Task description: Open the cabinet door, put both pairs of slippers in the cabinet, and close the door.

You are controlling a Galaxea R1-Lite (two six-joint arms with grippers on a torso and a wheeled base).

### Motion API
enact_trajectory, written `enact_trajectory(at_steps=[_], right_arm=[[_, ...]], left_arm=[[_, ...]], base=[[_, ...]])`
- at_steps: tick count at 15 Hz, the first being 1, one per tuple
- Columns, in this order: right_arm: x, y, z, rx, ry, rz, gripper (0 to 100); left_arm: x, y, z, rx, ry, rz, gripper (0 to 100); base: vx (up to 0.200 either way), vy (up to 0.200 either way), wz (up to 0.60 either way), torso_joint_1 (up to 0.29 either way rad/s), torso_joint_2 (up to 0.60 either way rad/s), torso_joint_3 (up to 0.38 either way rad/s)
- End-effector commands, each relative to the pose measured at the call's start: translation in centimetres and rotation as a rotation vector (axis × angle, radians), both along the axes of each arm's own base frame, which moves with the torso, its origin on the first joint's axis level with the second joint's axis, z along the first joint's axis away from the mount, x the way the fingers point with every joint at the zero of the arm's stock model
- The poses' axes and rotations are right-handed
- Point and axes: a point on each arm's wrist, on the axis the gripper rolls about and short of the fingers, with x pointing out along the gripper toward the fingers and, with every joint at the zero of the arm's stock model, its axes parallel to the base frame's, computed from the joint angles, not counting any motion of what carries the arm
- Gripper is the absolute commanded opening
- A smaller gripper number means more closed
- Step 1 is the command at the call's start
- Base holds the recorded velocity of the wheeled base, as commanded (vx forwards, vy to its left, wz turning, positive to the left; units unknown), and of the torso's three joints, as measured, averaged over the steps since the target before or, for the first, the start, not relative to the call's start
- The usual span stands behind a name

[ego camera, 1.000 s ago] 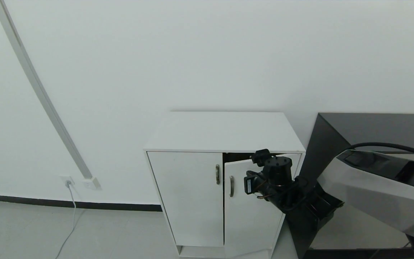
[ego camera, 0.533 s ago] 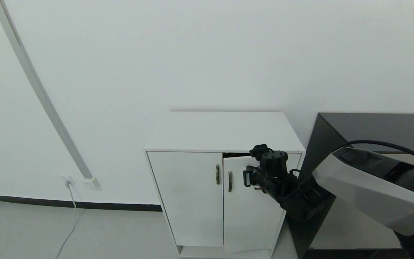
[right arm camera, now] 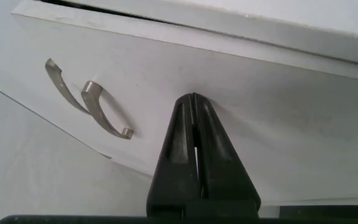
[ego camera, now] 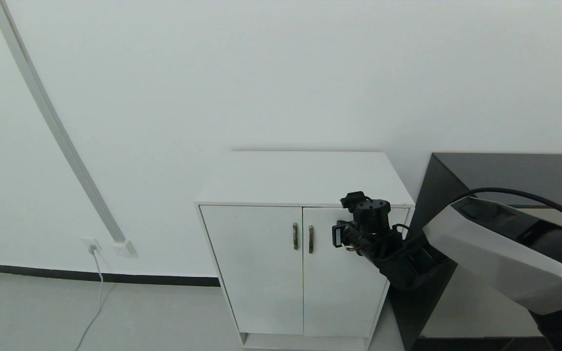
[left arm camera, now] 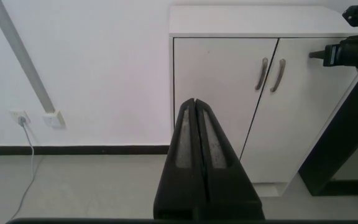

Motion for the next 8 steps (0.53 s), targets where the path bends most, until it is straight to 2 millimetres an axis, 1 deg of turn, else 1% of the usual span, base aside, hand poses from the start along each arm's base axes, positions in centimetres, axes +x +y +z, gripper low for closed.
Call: enact_trajectory(at_steps=[1,4,8], right_arm=[[0.51,-0.09,-0.1,0.003,-0.006,-0.007,0],[0.75,-0.2,-0.34,0.001,-0.003,-0.012,0],[0.79,-0.19,-0.03,0.006,-0.011,-0.013,0]], left_arm=[[0.01,0.0,0.01,0.0,0.001,0.0,0],[0.01,0.0,0.01,0.0,0.001,0.0,0],[0.01,0.0,0.01,0.0,0.001,0.0,0]], base=[[0.0,0.0,0.0,0.0,0.0,0.0],[0.0,0.0,0.0,0.0,0.0,0.0],[0.0,0.0,0.0,0.0,0.0,0.0]])
